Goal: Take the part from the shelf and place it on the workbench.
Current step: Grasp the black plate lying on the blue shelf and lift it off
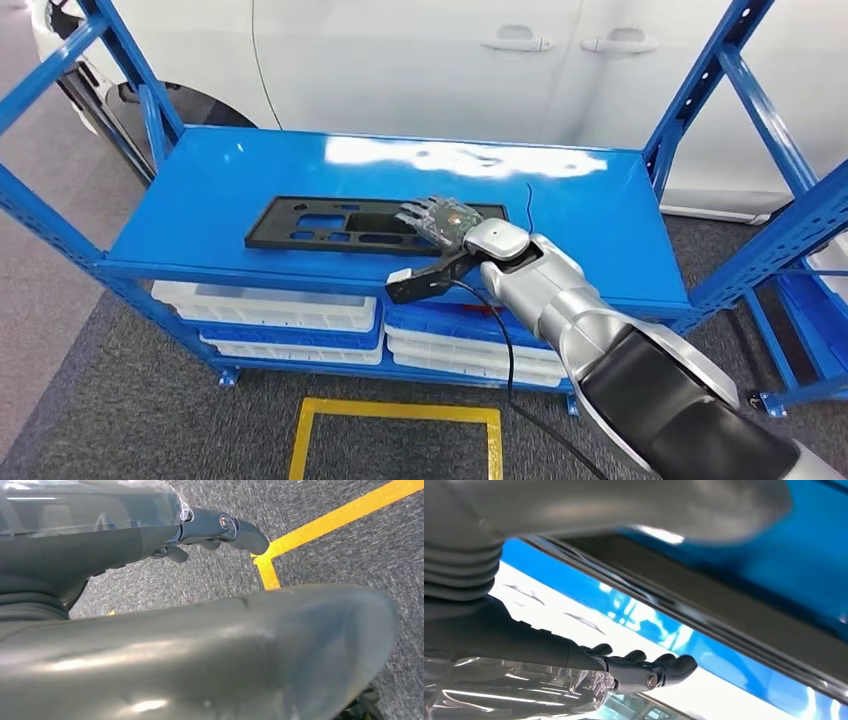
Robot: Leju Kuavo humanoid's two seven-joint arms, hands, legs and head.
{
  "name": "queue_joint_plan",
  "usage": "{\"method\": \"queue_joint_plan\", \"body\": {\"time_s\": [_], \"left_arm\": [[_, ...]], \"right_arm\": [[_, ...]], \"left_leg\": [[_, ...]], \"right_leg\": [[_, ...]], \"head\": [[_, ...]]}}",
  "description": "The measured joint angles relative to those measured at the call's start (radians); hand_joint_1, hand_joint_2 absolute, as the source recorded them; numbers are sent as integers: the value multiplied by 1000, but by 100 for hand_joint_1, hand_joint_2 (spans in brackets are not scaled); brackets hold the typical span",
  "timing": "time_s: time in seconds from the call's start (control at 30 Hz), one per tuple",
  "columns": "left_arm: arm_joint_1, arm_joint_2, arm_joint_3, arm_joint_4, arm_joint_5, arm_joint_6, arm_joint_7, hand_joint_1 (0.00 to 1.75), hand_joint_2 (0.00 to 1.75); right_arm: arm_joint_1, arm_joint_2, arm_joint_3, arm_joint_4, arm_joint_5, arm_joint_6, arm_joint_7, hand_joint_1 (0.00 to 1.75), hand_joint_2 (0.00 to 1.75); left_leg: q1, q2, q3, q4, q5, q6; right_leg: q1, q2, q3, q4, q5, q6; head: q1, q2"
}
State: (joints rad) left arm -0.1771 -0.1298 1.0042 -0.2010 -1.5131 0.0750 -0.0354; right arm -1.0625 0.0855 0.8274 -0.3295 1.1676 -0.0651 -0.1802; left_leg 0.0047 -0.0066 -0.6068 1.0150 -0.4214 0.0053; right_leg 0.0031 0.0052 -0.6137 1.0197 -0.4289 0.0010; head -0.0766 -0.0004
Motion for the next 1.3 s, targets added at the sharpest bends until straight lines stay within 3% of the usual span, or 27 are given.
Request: {"method": "queue_joint_plan", "body": {"time_s": [0.1,0.13,0.23,0.27,0.3,0.33,0.4,0.43,0.47,0.6,0.67,0.73,0.77,0.8,0.83,0.93,1.0,1.1,1.17,1.3], "left_arm": [[1,0,0,0,4,0,-1,0,0],[2,0,0,0,5,0,-2,0,0],[3,0,0,0,6,1,-1,0,0],[5,0,0,0,6,1,-1,0,0],[6,0,0,0,6,1,-1,0,0],[6,0,0,0,7,1,-1,0,0],[6,0,1,0,7,2,-1,0,0],[5,0,1,0,8,3,-1,0,0],[5,0,1,0,8,3,0,0,0],[5,1,1,0,9,5,1,0,0],[2,1,1,0,9,6,1,0,0],[2,1,1,0,9,6,1,0,0],[2,1,1,0,9,6,1,0,0],[2,1,1,0,9,6,1,0,0],[2,1,1,0,9,6,1,0,0],[2,1,1,0,8,6,1,0,0],[1,1,1,0,8,6,1,0,0],[1,1,1,0,8,7,0,0,0],[1,0,1,0,8,7,0,0,0],[4,0,1,0,9,6,1,0,0]], "right_arm": [[-1,0,0,4,15,2,20,0,175],[-2,0,0,5,20,6,26,0,175],[2,0,0,12,35,20,48,0,175],[6,-1,0,15,43,24,57,0,175],[9,-1,0,18,51,28,66,0,175],[10,-1,0,21,57,31,74,0,175],[10,-1,0,24,63,35,83,0,175],[10,-1,0,25,64,38,87,0,175],[10,-2,0,26,66,43,93,0,175],[5,-6,-1,31,73,56,117,0,175],[4,-10,-1,34,75,59,122,0,175],[5,-14,-1,37,77,68,127,0,175],[6,-16,-2,39,78,74,130,0,175],[6,-17,-3,40,80,79,133,3,175],[5,-19,-5,41,81,83,136,44,175],[-1,-22,-9,43,87,89,144,168,175],[-1,-23,-11,44,89,90,148,169,175],[-1,-24,-14,46,89,88,151,168,175],[-6,-26,-16,47,89,86,152,168,175],[-9,-26,-17,47,91,82,153,169,175]], "left_leg": [[3,0,-7,18,-17,-15],[3,0,-23,55,-41,-19],[6,1,-114,253,-130,-25],[6,1,-133,290,-137,-26],[6,1,-132,284,-121,-25],[6,1,-114,243,-93,-23],[4,1,-48,106,-27,-15],[2,0,-23,55,-10,-11],[0,0,-6,20,-3,-7],[1,1,4,-5,0,11],[4,2,8,-12,5,19],[4,3,8,-12,5,21],[4,3,8,-12,4,21],[5,3,9,-12,4,20],[5,2,10,-11,3,19],[4,1,10,-5,-2,10],[2,0,7,-2,-3,1],[4,0,6,-2,-5,-12],[7,1,-6,29,-29,-20],[8,2,-108,256,-135,-26]], "right_leg": [[-3,-1,5,-10,6,-19],[-5,-2,7,-14,8,-25],[0,-2,8,-15,6,-34],[2,-2,9,-15,6,-35],[3,-1,9,-14,5,-35],[4,0,11,-12,3,-35],[6,2,12,-7,-2,-32],[7,3,11,-5,-4,-28],[8,3,10,-3,-5,-24],[6,4,4,12,-18,-4],[2,3,-35,94,-66,8],[-4,2,-103,230,-123,17],[-7,1,-125,273,-133,20],[-10,1,-132,283,-124,23],[-14,0,-117,250,-97,24],[-16,-1,-21,50,-10,19],[-11,-1,1,0,-1,10],[-9,0,0,-2,2,-4],[-11,0,4,-10,7,-17],[-7,-1,7,-13,8,-29]], "head": [[0,0],[0,0],[0,0],[0,0],[0,0],[0,0],[0,0],[0,0],[0,0],[0,0],[0,0],[0,0],[0,0],[0,0],[0,0],[0,0],[0,0],[0,0],[0,0],[0,0]]}}
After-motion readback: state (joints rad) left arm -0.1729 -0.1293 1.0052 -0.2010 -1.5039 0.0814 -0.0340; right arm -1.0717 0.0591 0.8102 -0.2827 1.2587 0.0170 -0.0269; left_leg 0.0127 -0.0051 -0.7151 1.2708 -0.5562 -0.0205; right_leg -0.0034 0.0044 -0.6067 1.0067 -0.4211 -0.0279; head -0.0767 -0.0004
